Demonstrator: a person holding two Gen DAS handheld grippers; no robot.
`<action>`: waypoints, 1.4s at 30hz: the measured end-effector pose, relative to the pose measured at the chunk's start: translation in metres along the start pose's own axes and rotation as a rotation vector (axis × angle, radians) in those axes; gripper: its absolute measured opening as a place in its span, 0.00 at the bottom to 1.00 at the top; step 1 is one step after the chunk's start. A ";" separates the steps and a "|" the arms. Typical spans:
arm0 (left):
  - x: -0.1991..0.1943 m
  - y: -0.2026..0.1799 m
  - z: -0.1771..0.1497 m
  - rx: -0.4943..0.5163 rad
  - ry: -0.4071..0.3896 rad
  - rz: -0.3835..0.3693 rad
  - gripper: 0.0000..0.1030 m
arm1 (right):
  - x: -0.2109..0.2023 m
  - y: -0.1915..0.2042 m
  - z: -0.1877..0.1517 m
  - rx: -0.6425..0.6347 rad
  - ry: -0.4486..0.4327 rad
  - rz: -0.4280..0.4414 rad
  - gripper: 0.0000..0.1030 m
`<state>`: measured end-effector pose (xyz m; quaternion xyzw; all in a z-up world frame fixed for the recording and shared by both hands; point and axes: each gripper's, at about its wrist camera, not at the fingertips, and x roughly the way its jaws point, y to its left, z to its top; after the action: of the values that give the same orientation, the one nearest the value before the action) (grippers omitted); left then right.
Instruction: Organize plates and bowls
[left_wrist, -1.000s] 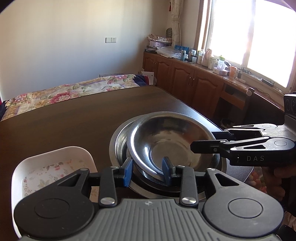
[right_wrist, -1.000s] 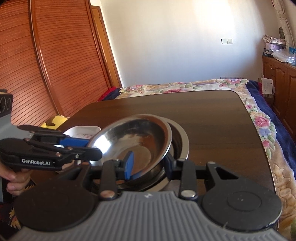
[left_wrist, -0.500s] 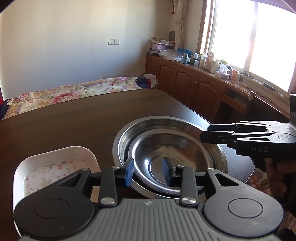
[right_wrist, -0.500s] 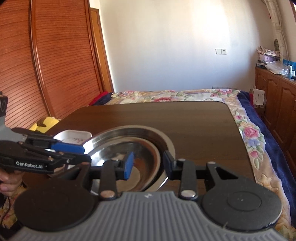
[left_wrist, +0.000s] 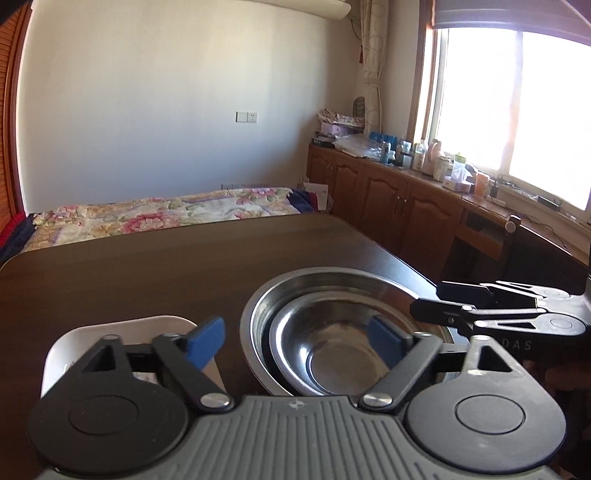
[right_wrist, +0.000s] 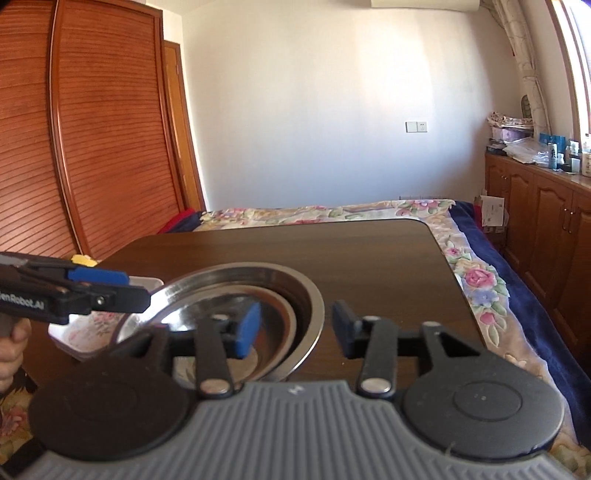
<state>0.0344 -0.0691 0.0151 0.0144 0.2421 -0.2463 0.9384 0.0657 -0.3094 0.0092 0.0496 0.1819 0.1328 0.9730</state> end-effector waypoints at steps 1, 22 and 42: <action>0.000 0.001 -0.001 0.000 -0.013 0.009 0.94 | 0.000 0.001 -0.001 0.002 -0.008 -0.002 0.64; 0.004 0.012 -0.024 -0.034 -0.059 0.032 0.90 | 0.012 0.007 -0.018 0.038 -0.053 0.011 0.77; 0.021 0.008 -0.031 -0.053 0.008 0.018 0.60 | 0.020 0.007 -0.021 0.039 -0.043 0.014 0.60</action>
<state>0.0409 -0.0669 -0.0225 -0.0073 0.2523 -0.2314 0.9395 0.0740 -0.2960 -0.0161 0.0727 0.1634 0.1350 0.9746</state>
